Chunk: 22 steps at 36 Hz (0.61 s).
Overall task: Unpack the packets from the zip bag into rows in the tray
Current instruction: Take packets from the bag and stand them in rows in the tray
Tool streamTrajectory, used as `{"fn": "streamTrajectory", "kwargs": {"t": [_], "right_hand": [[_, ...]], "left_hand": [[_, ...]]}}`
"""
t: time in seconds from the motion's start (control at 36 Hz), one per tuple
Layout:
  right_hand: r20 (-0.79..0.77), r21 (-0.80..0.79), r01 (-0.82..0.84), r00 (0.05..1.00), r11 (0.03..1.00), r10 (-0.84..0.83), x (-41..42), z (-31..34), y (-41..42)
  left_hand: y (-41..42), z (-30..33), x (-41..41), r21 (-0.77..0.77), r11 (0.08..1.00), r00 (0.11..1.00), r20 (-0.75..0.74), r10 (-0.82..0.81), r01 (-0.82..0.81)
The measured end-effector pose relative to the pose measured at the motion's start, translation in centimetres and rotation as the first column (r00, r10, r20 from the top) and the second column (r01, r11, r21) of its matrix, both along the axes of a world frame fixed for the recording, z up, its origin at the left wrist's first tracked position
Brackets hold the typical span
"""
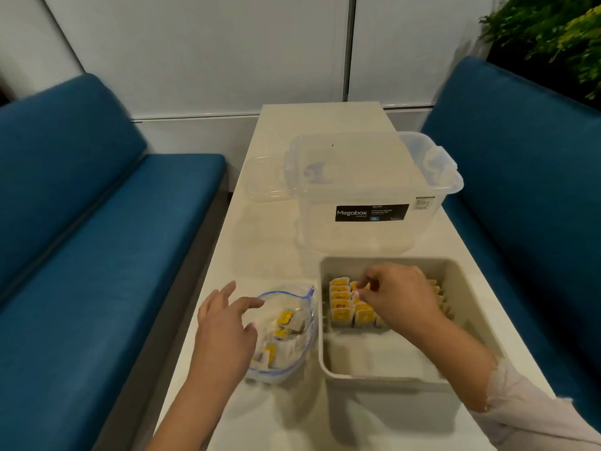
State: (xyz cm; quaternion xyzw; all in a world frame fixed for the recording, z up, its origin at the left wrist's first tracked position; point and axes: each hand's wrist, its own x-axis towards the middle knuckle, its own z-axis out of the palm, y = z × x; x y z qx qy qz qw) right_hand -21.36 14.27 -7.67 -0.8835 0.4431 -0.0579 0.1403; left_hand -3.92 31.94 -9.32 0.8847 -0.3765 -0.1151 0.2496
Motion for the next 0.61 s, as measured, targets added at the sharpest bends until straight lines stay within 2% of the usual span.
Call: {"fn": "streamTrajectory", "kwargs": {"t": [0.08,0.17,0.25,0.33,0.5,0.61], "right_hand": [[0.031,0.03,-0.082,0.996,0.996,0.081,2.2,0.6,1.8],[-0.005,0.019,-0.185,0.983,0.982,0.186,4.6,0.6,3.7],[-0.165,-0.025,-0.336,0.93,0.942,0.328,7.1,0.1,5.5],[-0.364,-0.061,-0.488,0.823,0.871,0.436,9.1,-0.6,7.1],[-0.531,-0.058,-0.528,0.735,0.847,0.421,11.3,-2.6,7.8],[-0.547,-0.047,-0.51,0.733,0.859,0.405,11.6,-3.4,7.8]], "left_hand": [[0.8,-0.2,0.2,0.056,0.998,0.998,-0.061,-0.005,0.009],[1.3,-0.5,0.4,0.103,0.994,0.996,-0.085,-0.032,0.04],[1.6,-0.7,0.5,0.115,0.991,0.992,-0.113,-0.052,0.065],[1.7,-0.8,0.4,0.109,0.99,0.99,-0.115,-0.078,0.09],[1.9,-0.7,0.6,0.108,0.989,0.989,-0.115,-0.088,0.101],[2.1,-0.8,0.7,0.103,0.988,0.988,-0.113,-0.1,0.112]]}}
